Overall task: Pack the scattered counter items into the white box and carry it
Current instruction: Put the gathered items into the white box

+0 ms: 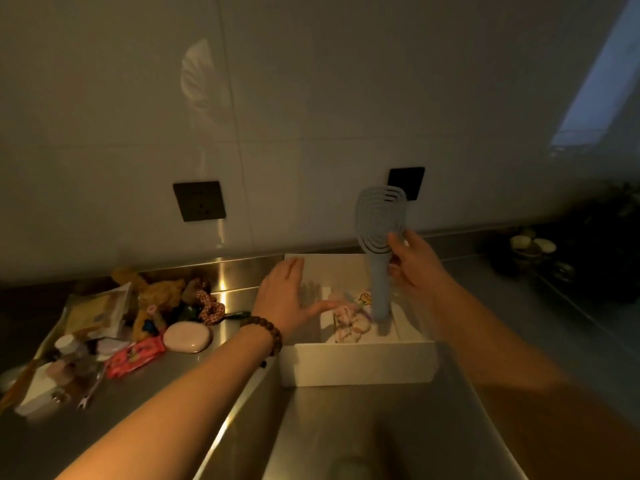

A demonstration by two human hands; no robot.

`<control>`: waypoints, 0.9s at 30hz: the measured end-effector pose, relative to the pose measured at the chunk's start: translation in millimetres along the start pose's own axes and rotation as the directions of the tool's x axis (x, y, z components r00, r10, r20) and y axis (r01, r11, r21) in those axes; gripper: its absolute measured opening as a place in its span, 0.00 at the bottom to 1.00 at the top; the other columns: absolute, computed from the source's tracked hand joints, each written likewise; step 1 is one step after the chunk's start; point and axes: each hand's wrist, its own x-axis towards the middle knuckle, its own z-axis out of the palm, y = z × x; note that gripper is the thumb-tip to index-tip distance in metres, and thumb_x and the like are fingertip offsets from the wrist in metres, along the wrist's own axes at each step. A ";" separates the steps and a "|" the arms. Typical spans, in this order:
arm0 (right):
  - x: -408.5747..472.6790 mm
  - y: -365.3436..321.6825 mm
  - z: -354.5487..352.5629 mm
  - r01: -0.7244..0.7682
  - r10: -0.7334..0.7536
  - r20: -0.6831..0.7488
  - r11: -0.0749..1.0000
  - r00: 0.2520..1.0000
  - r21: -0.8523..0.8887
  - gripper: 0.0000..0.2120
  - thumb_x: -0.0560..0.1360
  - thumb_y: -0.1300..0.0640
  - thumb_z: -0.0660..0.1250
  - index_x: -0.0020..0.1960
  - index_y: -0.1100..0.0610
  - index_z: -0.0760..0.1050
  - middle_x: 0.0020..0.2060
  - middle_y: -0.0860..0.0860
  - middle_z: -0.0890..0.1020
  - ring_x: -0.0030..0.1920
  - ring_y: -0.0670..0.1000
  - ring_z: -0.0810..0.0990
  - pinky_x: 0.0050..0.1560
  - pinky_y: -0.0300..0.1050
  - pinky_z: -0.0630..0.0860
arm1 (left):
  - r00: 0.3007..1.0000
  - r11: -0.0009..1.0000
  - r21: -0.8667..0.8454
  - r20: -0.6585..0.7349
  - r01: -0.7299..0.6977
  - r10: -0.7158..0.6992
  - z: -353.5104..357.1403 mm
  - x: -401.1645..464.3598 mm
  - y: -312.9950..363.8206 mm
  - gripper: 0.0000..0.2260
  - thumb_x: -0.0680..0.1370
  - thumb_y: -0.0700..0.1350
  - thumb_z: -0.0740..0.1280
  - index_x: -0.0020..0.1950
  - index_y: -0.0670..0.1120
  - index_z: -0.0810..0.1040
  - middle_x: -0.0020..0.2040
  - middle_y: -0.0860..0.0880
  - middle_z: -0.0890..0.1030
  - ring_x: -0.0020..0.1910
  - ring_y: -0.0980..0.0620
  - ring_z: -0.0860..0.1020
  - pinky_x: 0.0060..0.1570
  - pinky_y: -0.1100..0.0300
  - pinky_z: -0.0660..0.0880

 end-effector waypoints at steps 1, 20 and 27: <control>8.7 0.6 -4.9 0.025 -0.023 0.021 0.991 1.000 -0.128 0.19 0.81 0.57 0.58 0.71 0.57 0.67 0.61 0.56 0.77 0.51 0.49 0.82 0.46 0.43 0.81 | 0.999 0.999 0.019 0.043 0.029 -0.030 4.0 2.5 -6.3 0.51 0.63 0.75 0.60 0.76 0.45 0.51 0.76 0.46 0.54 0.74 0.48 0.53 0.72 0.52 0.53; 70.9 119.1 9.7 0.422 0.100 0.446 0.196 0.889 -0.885 0.19 0.78 0.48 0.62 0.66 0.52 0.70 0.62 0.54 0.73 0.63 0.55 0.71 0.61 0.48 0.68 | 0.977 0.986 -0.113 0.192 0.120 -0.097 33.7 6.3 -35.9 0.54 0.65 0.69 0.68 0.75 0.53 0.34 0.77 0.54 0.41 0.75 0.52 0.51 0.65 0.62 0.52; 64.7 138.7 -11.3 0.822 0.283 0.778 -0.303 0.561 -0.483 0.38 0.77 0.46 0.63 0.76 0.42 0.40 0.78 0.50 0.47 0.76 0.56 0.49 0.73 0.55 0.48 | 0.976 0.987 -0.100 0.192 0.125 -0.104 36.3 5.4 -36.1 0.53 0.65 0.69 0.67 0.75 0.52 0.35 0.77 0.55 0.40 0.75 0.52 0.50 0.67 0.60 0.52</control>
